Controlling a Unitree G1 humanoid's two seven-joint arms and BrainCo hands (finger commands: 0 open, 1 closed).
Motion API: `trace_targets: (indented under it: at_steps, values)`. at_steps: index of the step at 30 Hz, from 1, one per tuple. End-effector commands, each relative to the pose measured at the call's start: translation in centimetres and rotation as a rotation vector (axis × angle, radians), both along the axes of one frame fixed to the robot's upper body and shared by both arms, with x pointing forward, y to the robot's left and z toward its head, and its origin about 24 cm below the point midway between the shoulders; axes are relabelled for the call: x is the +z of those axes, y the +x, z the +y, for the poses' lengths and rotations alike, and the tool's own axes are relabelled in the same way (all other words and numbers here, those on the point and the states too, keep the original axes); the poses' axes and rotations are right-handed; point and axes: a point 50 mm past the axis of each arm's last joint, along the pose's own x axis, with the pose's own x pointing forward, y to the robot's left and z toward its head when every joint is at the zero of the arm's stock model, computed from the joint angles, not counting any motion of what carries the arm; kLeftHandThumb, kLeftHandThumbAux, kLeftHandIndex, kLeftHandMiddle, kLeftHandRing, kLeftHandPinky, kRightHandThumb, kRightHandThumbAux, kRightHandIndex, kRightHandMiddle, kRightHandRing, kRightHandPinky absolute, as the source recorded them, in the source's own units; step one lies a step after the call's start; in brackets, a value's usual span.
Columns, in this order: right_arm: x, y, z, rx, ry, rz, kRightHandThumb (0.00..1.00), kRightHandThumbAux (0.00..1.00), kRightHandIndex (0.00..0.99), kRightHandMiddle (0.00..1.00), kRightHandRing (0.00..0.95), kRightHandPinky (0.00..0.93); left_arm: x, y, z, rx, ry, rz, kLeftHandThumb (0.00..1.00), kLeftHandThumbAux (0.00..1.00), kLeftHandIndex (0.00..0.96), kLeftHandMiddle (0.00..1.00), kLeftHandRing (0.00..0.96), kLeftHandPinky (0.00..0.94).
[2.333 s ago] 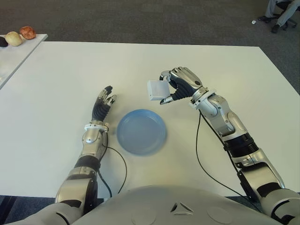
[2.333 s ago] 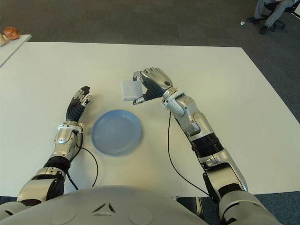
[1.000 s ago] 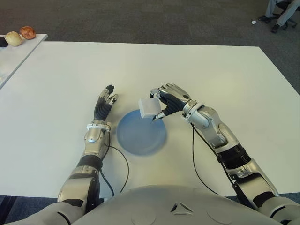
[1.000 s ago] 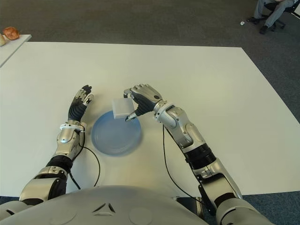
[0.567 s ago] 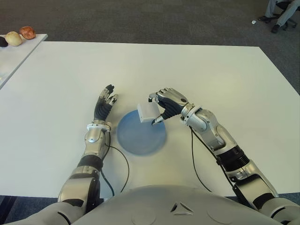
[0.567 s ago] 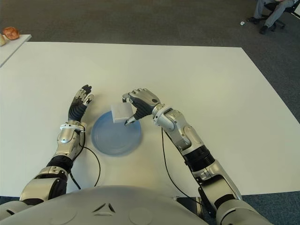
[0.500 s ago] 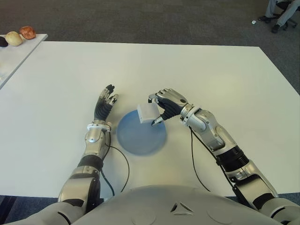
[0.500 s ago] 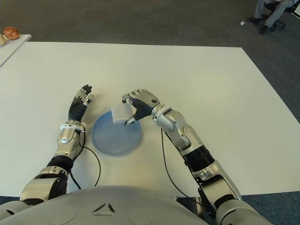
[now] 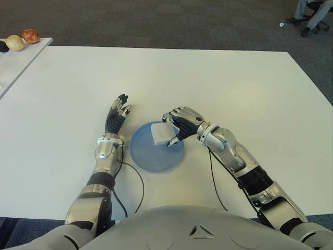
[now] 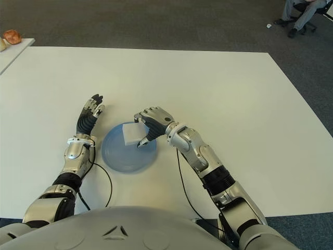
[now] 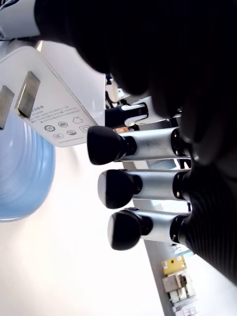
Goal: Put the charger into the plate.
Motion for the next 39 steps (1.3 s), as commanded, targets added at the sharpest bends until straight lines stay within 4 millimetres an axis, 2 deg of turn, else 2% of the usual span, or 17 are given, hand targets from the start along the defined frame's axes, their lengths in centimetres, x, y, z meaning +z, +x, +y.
trace_targets:
  at_steps: [1, 2, 4, 5, 6, 7, 9, 10, 11, 14, 17, 22, 39]
  values:
    - [-1.0, -0.3, 0.1, 0.023, 0.023, 0.061, 0.786, 0.695, 0.428, 0.749, 0.794, 0.755, -3.7, -3.1, -1.2, -0.013, -0.050, 0.208, 0.000, 0.510, 0.125, 0.131, 0.084, 0.039]
    - [-1.1, -0.3, 0.1, 0.034, 0.029, 0.068, 0.809, 0.688, 0.417, 0.685, 0.744, 0.695, -3.7, -3.1, -1.2, -0.014, -0.048, 0.213, 0.000, 0.511, 0.121, 0.128, 0.079, 0.029]
    - [-1.2, -0.4, 0.1, 0.057, 0.031, 0.075, 0.828, 0.682, 0.408, 0.630, 0.700, 0.643, -3.8, -3.1, -1.2, -0.015, -0.045, 0.218, 0.000, 0.512, 0.117, 0.125, 0.075, 0.019]
    - [-1.3, -0.5, 0.2, 0.080, 0.022, 0.072, 0.830, 0.681, 0.399, 0.596, 0.628, 0.574, -3.8, -3.1, -1.2, -0.015, -0.044, 0.222, 0.000, 0.514, 0.113, 0.122, 0.071, 0.016]
    - [-1.4, -0.6, 0.2, 0.096, 0.015, 0.070, 0.770, 0.636, 0.344, 0.518, 0.541, 0.501, -3.8, -3.0, -1.2, -0.015, -0.043, 0.224, 0.000, 0.516, 0.110, 0.120, 0.069, 0.015]
    - [-1.4, -0.7, 0.2, 0.107, 0.011, 0.069, 0.678, 0.572, 0.263, 0.403, 0.414, 0.392, -3.8, -3.0, -1.2, -0.014, -0.043, 0.226, 0.000, 0.518, 0.106, 0.117, 0.065, 0.015]
    - [-1.4, -0.8, 0.1, 0.127, 0.000, 0.060, 0.558, 0.478, 0.166, 0.252, 0.247, 0.250, -3.8, -3.0, -1.2, -0.014, -0.044, 0.226, 0.000, 0.522, 0.100, 0.113, 0.061, 0.017]
    - [-1.2, -1.0, 0.0, 0.150, -0.011, 0.052, 0.535, 0.460, 0.150, 0.224, 0.216, 0.224, -3.8, -3.0, -1.2, -0.014, -0.044, 0.227, 0.000, 0.523, 0.100, 0.113, 0.061, 0.018]
    - [-1.1, -1.1, -0.1, 0.172, -0.021, 0.046, 0.474, 0.399, 0.095, 0.143, 0.138, 0.143, -3.8, -3.0, -1.2, -0.016, -0.043, 0.229, 0.000, 0.526, 0.094, 0.108, 0.057, 0.018]
    - [-1.0, -1.3, -0.4, 0.207, -0.035, 0.043, 0.362, 0.300, 0.031, 0.046, 0.045, 0.046, -3.7, -3.0, -1.2, -0.020, -0.036, 0.231, 0.000, 0.532, 0.082, 0.097, 0.049, 0.010]
    - [-0.9, -1.3, -0.6, 0.226, -0.033, 0.053, 0.301, 0.254, 0.010, 0.015, 0.014, 0.015, -3.7, -3.0, -1.2, -0.026, -0.037, 0.231, 0.000, 0.532, 0.077, 0.091, 0.045, 0.010]
    - [-0.7, -1.3, -0.7, 0.250, -0.032, 0.073, 0.253, 0.216, 0.001, 0.002, 0.002, 0.002, -3.7, -3.1, -1.3, -0.026, -0.047, 0.225, 0.000, 0.534, 0.078, 0.082, 0.041, 0.015]
    - [-0.6, -0.9, -1.1, 0.248, -0.006, 0.059, 0.236, 0.181, 0.000, 0.000, 0.000, 0.000, -3.5, -3.1, -1.3, -0.019, -0.043, 0.196, 0.000, 0.524, 0.090, 0.075, 0.039, 0.024]
